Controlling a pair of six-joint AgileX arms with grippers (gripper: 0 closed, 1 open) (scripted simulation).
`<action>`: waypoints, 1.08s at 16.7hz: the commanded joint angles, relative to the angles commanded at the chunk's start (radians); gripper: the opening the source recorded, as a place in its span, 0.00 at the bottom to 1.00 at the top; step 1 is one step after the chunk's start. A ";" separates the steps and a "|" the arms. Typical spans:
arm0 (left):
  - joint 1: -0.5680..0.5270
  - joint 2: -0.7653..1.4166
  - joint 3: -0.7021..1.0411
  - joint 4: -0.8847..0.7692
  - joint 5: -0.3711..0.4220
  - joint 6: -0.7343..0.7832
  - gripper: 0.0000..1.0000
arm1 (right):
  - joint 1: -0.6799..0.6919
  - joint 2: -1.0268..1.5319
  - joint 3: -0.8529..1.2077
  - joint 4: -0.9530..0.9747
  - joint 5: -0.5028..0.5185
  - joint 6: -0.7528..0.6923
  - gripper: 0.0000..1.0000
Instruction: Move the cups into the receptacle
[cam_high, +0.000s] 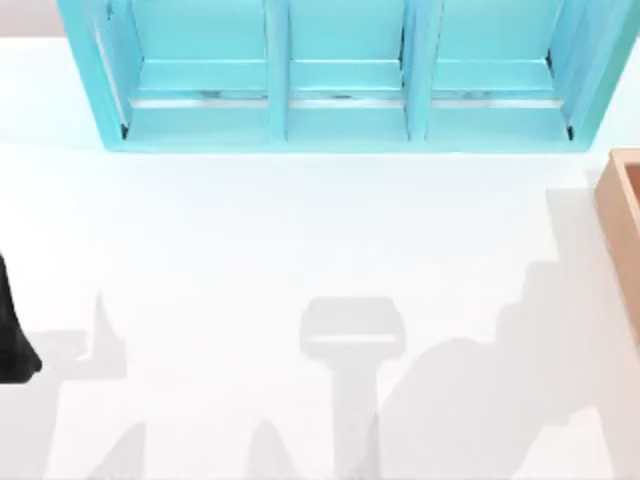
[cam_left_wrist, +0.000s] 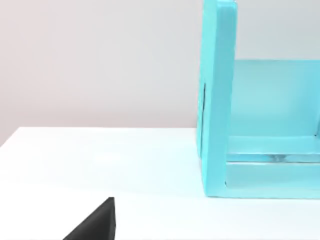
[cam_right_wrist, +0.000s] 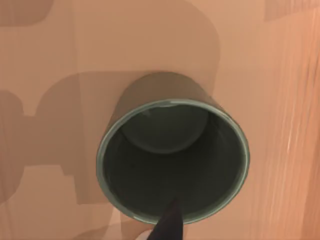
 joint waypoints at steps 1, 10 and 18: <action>0.000 0.000 0.000 0.000 0.000 0.000 1.00 | 0.000 0.000 0.000 0.000 0.000 0.000 0.98; 0.000 0.000 0.000 0.000 0.000 0.000 1.00 | -0.002 0.000 0.000 0.000 0.000 0.000 1.00; 0.000 0.000 0.000 0.000 0.000 0.000 1.00 | -0.006 0.011 0.287 -0.272 0.000 -0.005 1.00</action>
